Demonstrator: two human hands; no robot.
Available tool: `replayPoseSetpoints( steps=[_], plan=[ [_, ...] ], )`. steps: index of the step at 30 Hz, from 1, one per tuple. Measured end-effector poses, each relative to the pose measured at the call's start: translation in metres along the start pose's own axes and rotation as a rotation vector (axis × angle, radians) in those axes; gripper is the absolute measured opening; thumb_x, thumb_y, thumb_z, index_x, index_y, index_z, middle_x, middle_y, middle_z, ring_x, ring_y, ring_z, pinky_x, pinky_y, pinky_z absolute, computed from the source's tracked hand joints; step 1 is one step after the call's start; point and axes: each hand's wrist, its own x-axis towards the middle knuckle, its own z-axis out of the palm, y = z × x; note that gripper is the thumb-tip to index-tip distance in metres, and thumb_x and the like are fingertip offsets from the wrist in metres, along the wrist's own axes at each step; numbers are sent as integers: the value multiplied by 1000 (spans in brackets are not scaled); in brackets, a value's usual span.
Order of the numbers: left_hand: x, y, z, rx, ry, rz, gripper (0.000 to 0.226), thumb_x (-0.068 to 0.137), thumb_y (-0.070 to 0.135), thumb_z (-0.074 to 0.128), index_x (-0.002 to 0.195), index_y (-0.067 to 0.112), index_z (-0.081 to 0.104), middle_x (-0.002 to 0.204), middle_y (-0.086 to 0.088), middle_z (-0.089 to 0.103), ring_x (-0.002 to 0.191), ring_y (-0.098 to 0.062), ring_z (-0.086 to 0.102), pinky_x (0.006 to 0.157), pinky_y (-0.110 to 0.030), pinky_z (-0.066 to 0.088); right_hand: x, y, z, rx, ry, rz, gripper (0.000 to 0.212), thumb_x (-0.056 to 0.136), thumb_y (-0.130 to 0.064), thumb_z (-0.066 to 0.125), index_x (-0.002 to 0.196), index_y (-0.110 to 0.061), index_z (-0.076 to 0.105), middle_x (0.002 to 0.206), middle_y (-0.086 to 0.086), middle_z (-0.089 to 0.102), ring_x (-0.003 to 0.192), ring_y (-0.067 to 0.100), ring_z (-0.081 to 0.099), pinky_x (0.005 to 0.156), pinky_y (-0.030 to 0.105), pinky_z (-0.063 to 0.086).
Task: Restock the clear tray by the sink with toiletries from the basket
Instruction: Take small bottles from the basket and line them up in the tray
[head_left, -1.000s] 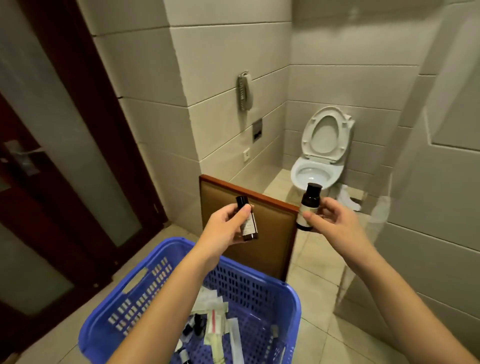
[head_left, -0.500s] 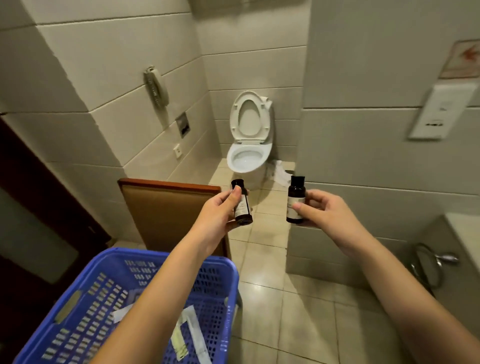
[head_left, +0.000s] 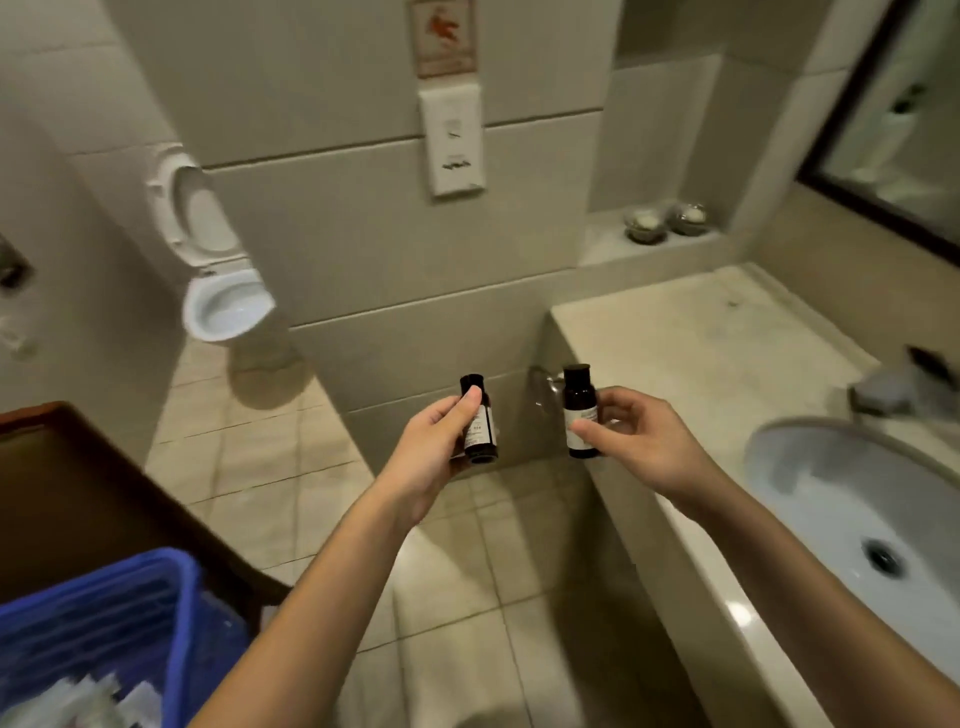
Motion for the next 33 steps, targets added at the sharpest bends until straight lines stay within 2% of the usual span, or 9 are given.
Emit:
replayPoseSetpoints(
  steps=[3,7,10,12,14,23,26,30,33],
  plan=[
    [14,-21,59,39,-104,-58,23,94,33,50,93,14,64,62,6,63,58,-3,61,51,-16,49,-28,25,-55,-47,138,62,16,86,-7,64,86,-23,63,80,0,65,63,2,62,68,14,52],
    [30,-46,131,122,-239,-136,25,94,34,50,96,13,63,72,1,58,67,-8,55,54,-16,47,-64,59,-112,-55,333,180,12,86,-15,64,87,-27,63,89,4,68,81,22,66,85,39,51],
    [39,-62,176,188,-341,-190,24,94,33,50,90,16,65,67,3,59,59,-5,57,52,-14,44,-89,80,-140,-28,453,257,11,87,-20,64,90,-30,62,95,6,68,90,26,67,91,46,50],
    [45,-74,206,238,-422,-220,24,94,33,49,92,15,65,59,6,61,54,-3,58,47,-11,42,-107,92,-156,8,539,303,10,88,-20,63,91,-29,62,96,7,67,89,26,67,90,48,49],
    [51,-85,233,292,-498,-242,24,93,34,50,92,16,65,57,8,61,58,-6,57,46,-12,42,-124,103,-170,54,620,351,9,88,-19,63,91,-28,61,94,7,66,83,23,67,89,48,50],
    [57,-121,384,549,-949,-281,25,93,35,51,97,14,64,78,-2,58,72,-10,59,56,-16,51,-201,126,-234,154,1060,478,13,85,-16,66,93,-24,59,90,0,67,73,10,67,78,34,49],
    [53,-127,432,613,-1120,-263,26,94,33,51,98,9,62,82,-5,58,73,-13,58,56,-17,51,-226,131,-250,195,1269,498,16,85,-15,66,94,-24,57,90,1,63,76,15,65,71,31,49],
    [43,-135,475,656,-1258,-268,34,94,34,52,108,3,60,85,-8,56,75,-15,57,56,-16,51,-256,140,-254,244,1445,545,19,85,-20,66,102,-20,58,103,8,65,90,27,66,82,52,51],
    [29,-145,498,655,-1295,-332,30,93,33,53,105,6,59,81,-5,54,74,-13,55,55,-14,51,-276,142,-251,267,1532,539,17,86,-17,65,100,-20,57,106,9,65,93,22,65,86,46,51]
  ],
)
